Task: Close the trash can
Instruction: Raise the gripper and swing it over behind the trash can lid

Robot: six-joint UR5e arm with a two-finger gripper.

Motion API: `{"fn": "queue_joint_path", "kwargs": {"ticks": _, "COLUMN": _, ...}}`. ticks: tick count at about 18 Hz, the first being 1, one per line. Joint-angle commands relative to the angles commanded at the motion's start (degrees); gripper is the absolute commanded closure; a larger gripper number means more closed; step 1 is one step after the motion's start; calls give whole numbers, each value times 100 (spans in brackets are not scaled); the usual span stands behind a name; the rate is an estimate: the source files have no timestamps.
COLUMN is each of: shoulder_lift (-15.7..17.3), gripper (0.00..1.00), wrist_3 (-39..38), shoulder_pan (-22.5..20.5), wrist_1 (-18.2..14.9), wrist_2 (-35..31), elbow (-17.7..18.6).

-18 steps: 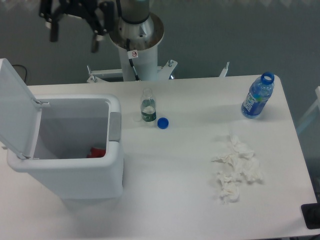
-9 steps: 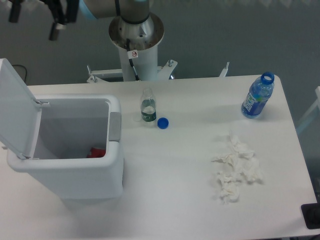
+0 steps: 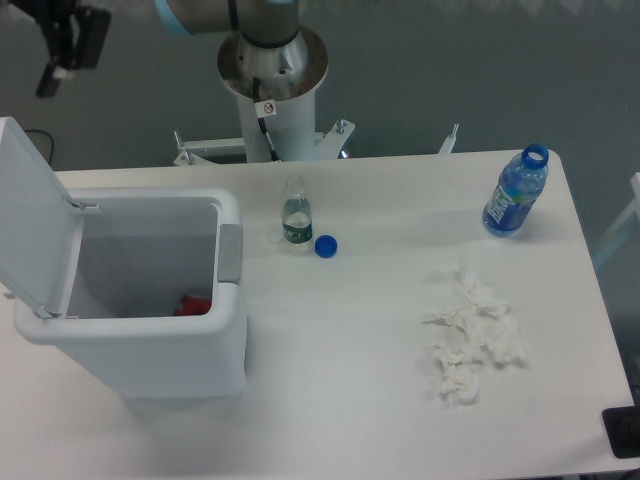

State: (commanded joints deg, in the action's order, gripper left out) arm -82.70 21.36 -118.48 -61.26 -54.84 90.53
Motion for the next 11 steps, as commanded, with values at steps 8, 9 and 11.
{"fn": "queue_joint_path", "kwargs": {"ticks": 8, "shoulder_lift": 53, "gripper": 0, "wrist_3": -79, "shoulder_pan": 325, "wrist_1": 0, "wrist_2": -9, "elbow": -79}}
{"fn": "queue_joint_path", "kwargs": {"ticks": 9, "shoulder_lift": 53, "gripper": 0, "wrist_3": -88, "shoulder_pan": 334, "wrist_1": 9, "wrist_2": -9, "elbow": -106}}
{"fn": "queue_joint_path", "kwargs": {"ticks": 11, "shoulder_lift": 53, "gripper": 0, "wrist_3": -79, "shoulder_pan": 404, "wrist_1": 26, "wrist_2": -9, "elbow": -141}}
